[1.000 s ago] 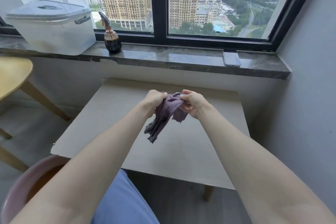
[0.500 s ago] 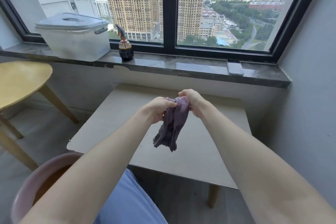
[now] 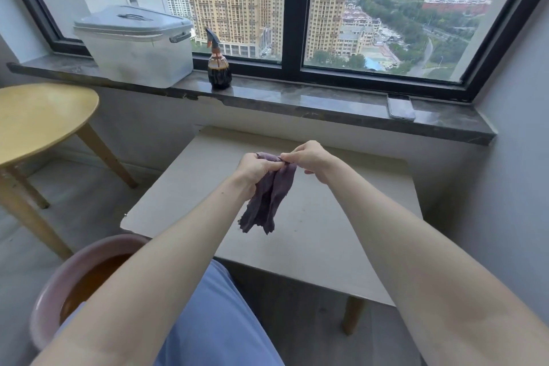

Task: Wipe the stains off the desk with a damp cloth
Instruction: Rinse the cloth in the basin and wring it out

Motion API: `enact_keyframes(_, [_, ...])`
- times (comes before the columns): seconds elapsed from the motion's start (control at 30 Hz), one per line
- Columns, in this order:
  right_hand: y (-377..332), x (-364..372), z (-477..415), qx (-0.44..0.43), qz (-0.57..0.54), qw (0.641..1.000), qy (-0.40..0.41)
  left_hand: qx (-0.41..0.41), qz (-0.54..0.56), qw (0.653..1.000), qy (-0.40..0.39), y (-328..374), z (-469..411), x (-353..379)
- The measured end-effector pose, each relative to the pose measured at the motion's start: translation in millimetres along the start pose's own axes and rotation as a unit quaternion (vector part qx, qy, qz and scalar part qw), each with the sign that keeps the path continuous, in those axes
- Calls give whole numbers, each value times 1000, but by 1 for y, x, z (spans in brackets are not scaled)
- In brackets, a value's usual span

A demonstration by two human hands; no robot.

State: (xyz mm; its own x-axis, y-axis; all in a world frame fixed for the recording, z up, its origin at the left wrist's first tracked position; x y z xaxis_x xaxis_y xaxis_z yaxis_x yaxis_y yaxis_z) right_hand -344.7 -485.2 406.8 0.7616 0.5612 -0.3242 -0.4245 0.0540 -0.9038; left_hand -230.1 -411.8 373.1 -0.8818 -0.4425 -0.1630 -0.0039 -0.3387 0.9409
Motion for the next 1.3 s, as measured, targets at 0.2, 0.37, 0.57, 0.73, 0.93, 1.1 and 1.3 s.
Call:
enact_keyframes(0.2, [25, -31, -1, 81, -294, 950, 73, -50, 117, 992, 7, -8, -3, -20])
enact_keyframes(0.37, [39, -28, 2, 72, -448, 888, 81, 9, 116, 993, 0, 18, 2, -5])
enact_keyframes(0.57, [23, -61, 3, -48, -307, 945, 100, 46, 60, 996, 39, 21, 4, -12])
enact_keyframes(0.73, [22, -64, 8, -61, -206, 973, 84, 39, 55, 998, 13, 17, 6, 1])
enact_keyframes(0.93, [39, -60, 15, -4, -221, 975, 23, -1, 17, 1000, 14, 6, 6, 14])
enact_keyframes(1.1, [42, -70, 25, -5, -203, 979, 31, 4, -94, 993, -70, 2, 16, 49])
enact_keyframes(1.3, [45, -89, 36, 13, -342, 937, 69, -45, -126, 978, -158, -11, 30, 80])
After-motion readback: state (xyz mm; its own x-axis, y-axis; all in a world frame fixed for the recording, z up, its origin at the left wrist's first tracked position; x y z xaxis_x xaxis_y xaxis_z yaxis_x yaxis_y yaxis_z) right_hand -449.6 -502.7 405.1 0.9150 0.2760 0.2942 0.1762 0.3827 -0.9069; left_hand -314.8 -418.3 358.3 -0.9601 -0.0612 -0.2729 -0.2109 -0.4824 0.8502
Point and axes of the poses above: each hand's wrist, its own z-axis away from the middle knuckle, its own x-axis out of the palm, y = z × x, the point moved 10 cm from there along -z, towards the middle knuckle, and after that the axes turned 8 degrees about -z, right-handed, at the moved point
